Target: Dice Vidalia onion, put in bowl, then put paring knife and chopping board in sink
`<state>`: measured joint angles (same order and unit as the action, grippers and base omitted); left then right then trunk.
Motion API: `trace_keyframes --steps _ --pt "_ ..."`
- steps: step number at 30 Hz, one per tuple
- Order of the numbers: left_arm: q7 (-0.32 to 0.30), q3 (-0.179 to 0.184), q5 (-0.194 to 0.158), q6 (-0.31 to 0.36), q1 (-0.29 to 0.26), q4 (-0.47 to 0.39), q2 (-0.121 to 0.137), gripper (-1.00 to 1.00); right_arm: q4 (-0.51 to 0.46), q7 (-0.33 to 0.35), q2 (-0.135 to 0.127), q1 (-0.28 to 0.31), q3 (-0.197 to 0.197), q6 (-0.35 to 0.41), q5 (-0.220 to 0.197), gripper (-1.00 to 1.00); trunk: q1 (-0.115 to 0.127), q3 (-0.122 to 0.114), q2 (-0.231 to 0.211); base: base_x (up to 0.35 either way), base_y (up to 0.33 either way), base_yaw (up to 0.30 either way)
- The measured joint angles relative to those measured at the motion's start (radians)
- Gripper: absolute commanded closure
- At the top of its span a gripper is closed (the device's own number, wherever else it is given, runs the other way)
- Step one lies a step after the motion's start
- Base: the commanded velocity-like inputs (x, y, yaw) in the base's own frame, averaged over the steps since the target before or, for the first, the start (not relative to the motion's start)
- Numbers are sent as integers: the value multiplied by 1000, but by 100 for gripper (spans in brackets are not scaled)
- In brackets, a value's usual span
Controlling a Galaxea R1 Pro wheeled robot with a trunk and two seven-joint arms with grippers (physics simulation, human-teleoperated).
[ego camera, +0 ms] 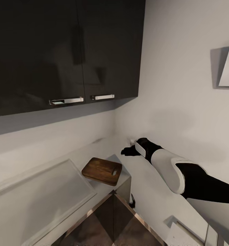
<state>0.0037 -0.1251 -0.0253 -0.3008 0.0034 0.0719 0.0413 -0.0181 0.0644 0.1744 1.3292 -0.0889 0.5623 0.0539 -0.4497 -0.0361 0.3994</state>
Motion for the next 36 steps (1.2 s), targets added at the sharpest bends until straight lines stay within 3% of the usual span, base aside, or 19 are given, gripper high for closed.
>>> trace_keyframes --steps 31,36 --pt "-3 0 0 1 0 1 0 -100 0 -6 0 -20 2 -4 0 -100 0 41 0 0 0 6" --pt "-2 0 0 1 0 1 -9 -100 0 -53 0 -23 2 -9 1 -100 0 41 0 0 0 1"
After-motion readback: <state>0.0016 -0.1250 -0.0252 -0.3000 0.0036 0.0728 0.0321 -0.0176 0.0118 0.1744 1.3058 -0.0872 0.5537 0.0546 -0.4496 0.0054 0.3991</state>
